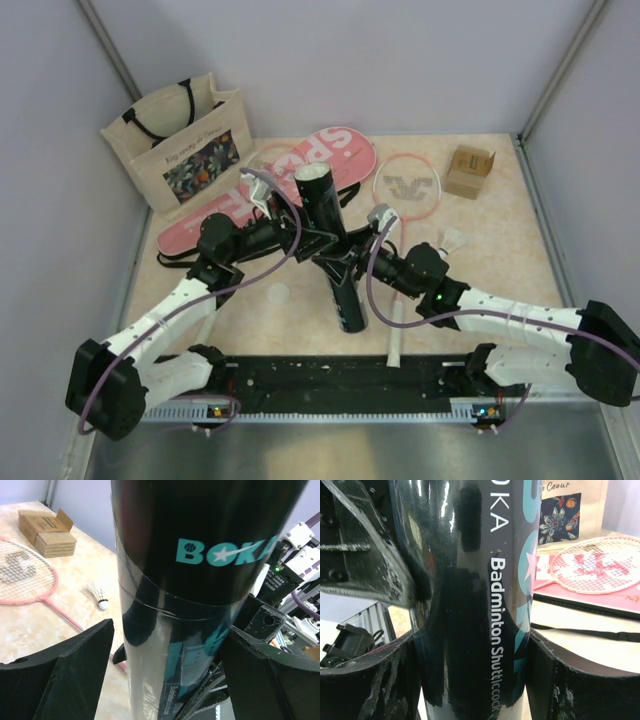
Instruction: Pack up the badminton gear
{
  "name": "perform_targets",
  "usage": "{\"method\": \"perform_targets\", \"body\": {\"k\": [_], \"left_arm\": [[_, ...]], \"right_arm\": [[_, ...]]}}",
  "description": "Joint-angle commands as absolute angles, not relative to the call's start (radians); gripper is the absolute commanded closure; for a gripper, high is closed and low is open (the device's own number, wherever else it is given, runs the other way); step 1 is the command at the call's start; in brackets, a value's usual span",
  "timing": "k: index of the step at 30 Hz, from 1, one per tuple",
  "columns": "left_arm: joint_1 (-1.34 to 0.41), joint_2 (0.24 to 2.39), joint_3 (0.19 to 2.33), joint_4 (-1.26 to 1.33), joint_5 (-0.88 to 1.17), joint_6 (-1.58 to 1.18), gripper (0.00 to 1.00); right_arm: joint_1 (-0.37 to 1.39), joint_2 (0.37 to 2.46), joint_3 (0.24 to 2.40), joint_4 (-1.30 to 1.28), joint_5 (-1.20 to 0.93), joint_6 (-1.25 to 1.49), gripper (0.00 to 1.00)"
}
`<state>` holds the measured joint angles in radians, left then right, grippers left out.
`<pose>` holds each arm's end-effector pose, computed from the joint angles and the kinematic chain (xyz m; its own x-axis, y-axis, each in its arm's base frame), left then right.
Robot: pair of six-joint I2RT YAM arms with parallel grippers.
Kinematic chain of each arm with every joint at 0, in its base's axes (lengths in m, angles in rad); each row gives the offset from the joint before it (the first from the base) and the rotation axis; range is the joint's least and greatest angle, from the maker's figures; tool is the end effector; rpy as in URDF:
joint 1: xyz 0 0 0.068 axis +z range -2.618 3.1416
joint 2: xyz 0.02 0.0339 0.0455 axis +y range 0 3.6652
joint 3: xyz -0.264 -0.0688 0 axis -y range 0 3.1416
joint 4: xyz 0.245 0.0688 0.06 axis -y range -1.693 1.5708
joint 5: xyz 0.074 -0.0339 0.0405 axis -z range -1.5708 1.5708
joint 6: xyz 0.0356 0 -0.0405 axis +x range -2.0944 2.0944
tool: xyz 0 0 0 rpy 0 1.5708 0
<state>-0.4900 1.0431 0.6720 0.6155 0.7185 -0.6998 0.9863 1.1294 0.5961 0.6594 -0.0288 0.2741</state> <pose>0.1963 -0.1312 0.3330 -0.4278 -0.3213 -0.8448 0.8396 0.2048 -0.5031 0.1412 0.2152 0.2931 -0.1631 0.2438 -0.9560 -0.8365 0.4796 0.2650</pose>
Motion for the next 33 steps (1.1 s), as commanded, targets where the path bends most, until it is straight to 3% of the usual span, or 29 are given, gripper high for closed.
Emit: {"method": "perform_targets", "body": {"k": [1,5,8,12,13,20,29,33], "left_arm": [[-0.515,1.092,0.658,0.794,0.736,-0.724,0.12],[-0.515,1.132,0.641,0.896,0.764,-0.77,0.13],[-0.515,1.141,0.629,0.945,0.767,-0.804,0.23],[-0.517,1.128,0.627,0.936,0.758,-0.811,0.58],[-0.515,1.118,0.63,0.922,0.749,-0.81,0.61],[-0.514,1.071,0.751,0.639,0.799,-0.724,0.65],[-0.512,0.956,1.047,-0.265,0.669,-0.186,0.65],[-0.514,0.914,1.114,-0.512,0.623,-0.011,0.64]], "right_arm": [[1.002,1.144,0.606,0.804,-0.055,0.31,0.61],[1.0,1.155,0.612,0.79,-0.057,0.325,0.61],[1.002,1.152,0.618,0.753,-0.049,0.324,0.59],[1.002,1.12,0.591,0.743,-0.026,0.319,0.38],[1.002,1.111,0.591,0.726,-0.023,0.315,0.35],[1.0,0.982,0.563,0.554,-0.003,0.253,0.08],[0.95,0.746,0.635,0.091,0.342,0.306,0.04],[0.774,0.741,0.675,0.006,0.244,0.322,0.04]]}}
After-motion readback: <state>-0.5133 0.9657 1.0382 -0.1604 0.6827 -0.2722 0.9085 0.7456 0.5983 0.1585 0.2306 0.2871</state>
